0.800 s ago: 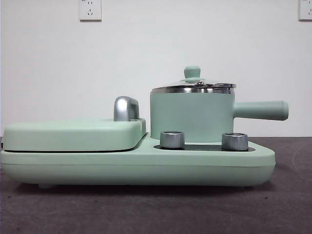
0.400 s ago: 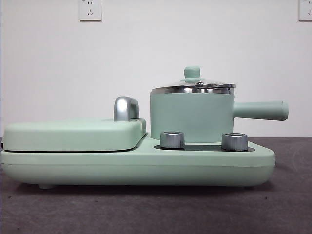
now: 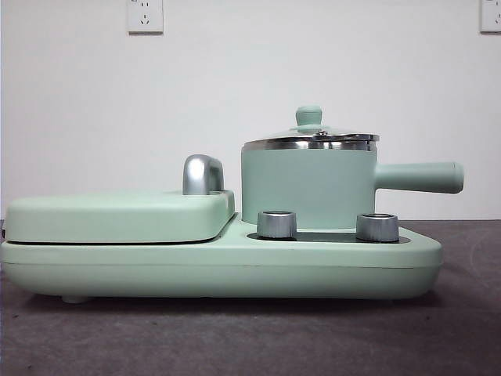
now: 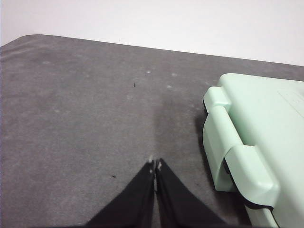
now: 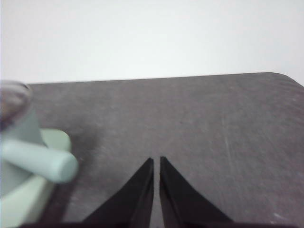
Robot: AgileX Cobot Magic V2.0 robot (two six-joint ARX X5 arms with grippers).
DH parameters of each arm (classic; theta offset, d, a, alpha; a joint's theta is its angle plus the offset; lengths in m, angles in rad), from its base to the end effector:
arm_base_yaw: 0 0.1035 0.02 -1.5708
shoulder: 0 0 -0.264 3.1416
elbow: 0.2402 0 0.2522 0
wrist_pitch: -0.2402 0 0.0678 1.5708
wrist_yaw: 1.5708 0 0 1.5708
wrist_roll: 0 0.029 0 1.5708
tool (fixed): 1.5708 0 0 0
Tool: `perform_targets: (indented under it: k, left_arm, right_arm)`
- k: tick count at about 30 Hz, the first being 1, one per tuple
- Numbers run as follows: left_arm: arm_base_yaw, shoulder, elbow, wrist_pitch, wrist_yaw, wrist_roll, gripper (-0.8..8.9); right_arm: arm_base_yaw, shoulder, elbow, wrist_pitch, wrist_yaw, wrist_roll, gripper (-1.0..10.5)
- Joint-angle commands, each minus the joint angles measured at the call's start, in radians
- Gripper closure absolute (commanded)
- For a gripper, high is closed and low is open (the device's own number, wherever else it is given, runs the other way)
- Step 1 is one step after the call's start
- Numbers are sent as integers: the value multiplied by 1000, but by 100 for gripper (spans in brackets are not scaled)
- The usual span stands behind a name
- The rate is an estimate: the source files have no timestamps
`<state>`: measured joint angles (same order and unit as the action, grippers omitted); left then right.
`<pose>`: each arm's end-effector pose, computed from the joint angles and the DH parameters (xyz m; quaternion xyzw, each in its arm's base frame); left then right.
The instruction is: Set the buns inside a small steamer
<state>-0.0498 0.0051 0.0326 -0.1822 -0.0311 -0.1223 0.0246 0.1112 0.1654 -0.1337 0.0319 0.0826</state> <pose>0.0948 -0.0038 0.1566 -0.0578 0.0776 -0.0046 0.9953 0.0955 0.0014 0.1983 0.0401 0.0395 -0.0053 0.9984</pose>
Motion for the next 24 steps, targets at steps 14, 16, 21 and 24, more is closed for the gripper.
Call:
perform_targets:
  k: [14, 16, 21, 24]
  left_arm:
    - [2, -2, -20, -5, -5, 10, 807]
    - [2, -2, -20, -5, -5, 10, 807]
    - [2, -2, -20, -5, -5, 10, 807]
    - [2, -2, -20, -5, -5, 10, 807]
  right_arm:
    - [2, -108, -154, -30, -19, -72, 928]
    - [2, -108, -154, -46, -33, -72, 928]
    - [2, -108, -154, -44, -33, -71, 928]
    - [2, -108, -154, -30, -32, -71, 928]
